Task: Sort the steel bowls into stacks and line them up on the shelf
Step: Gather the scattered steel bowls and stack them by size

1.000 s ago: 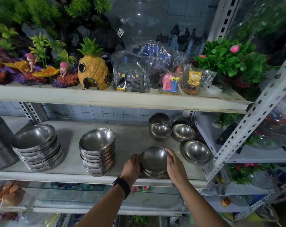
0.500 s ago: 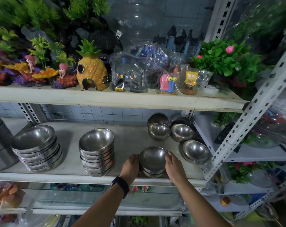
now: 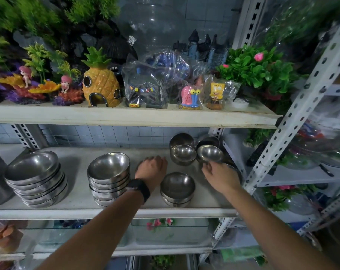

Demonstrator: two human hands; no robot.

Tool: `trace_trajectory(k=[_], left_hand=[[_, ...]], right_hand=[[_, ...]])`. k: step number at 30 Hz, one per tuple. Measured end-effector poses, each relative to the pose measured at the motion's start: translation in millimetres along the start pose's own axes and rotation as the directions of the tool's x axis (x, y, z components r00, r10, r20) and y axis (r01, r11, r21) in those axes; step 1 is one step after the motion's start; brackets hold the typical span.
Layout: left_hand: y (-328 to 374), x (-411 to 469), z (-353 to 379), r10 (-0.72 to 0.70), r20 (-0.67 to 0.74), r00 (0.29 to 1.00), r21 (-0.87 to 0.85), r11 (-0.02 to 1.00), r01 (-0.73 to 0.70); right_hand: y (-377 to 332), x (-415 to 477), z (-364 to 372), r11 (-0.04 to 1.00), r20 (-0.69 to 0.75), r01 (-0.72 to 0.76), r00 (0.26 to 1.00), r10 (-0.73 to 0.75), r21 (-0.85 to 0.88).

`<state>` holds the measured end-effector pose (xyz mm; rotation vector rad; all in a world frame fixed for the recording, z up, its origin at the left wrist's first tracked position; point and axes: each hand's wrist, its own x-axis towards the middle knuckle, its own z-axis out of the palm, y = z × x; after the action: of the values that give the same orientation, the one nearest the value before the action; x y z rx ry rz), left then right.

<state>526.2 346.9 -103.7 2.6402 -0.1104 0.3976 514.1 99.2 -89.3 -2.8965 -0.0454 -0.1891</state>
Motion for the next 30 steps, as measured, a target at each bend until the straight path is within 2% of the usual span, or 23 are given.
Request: trace_trajectory(k=[4,11,14,22,27,30], left_hand=[[18.9,21.1,-7.9,0.087,0.073,0.994,0.208,0.973,-0.1],[34.6,45.4,-5.3,0.097,0.207,0.974,0.299,0.941,-0.157],[40.4,49.2,3.7,0.106,0.26,0.96,0.3,0.936,-0.184],[44.6,53.5,19.7,0.115,0.312,0.943,0.214,0.959,-0.187],[27.6,66.7,31.4,0.083,0.36,0.929,0.236,0.955,-0.177],[21.3,74.2,35.9,0.028,0.389,0.921,0.23,0.965,-0.127]], right_hand=[[8.8,11.5,-20.5,0.99,-0.022,0.003,1.0,-0.006,-0.144],[29.5,1.1,-26.1,0.982,-0.052,-0.078,0.996,0.07,-0.171],[38.6,-5.9,-25.4,0.971,-0.037,-0.115,0.993,0.109,-0.208],[55.2,-17.6,-14.4,0.953,-0.003,-0.256,0.966,0.259,-0.163],[60.1,-24.7,-4.4,0.946,0.044,-0.275,0.957,0.286,-0.172],[57.5,-25.7,-1.3,0.943,0.068,-0.213,0.969,0.237,-0.255]])
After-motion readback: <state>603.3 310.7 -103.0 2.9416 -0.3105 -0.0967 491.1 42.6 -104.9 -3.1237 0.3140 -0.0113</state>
